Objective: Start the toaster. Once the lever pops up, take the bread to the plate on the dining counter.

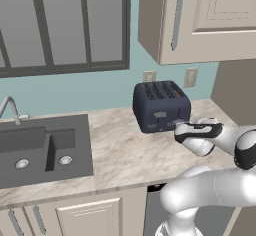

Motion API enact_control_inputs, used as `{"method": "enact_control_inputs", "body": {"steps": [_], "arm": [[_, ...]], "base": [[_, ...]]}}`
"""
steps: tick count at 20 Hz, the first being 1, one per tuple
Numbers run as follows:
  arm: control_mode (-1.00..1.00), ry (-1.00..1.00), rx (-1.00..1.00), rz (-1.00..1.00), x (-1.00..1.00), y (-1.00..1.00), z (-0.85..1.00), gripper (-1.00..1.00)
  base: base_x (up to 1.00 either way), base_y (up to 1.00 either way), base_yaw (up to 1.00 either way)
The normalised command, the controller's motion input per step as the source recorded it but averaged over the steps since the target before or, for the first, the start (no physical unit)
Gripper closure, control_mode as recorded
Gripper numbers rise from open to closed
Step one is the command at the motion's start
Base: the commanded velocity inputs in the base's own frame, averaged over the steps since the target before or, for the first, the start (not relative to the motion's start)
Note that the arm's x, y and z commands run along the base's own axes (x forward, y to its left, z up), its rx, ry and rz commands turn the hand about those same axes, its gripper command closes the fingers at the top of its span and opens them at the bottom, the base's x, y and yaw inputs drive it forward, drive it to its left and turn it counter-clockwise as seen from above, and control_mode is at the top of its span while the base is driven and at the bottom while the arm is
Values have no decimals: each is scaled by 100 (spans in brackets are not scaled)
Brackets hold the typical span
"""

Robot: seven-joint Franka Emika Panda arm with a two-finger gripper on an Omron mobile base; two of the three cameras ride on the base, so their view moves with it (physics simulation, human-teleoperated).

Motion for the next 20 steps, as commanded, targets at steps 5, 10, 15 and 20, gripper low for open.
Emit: {"method": "enact_control_inputs", "body": {"steps": [5,10,15,20], "arm": [[-100,-6,0,0,0,0,31,-100],[-100,-10,0,0,-2,0,32,-100],[-100,-13,0,0,-7,0,27,-100],[-100,-15,0,0,0,7,22,-100]], "base": [[0,0,0],[0,0,0],[0,0,0],[0,0,0]]}}
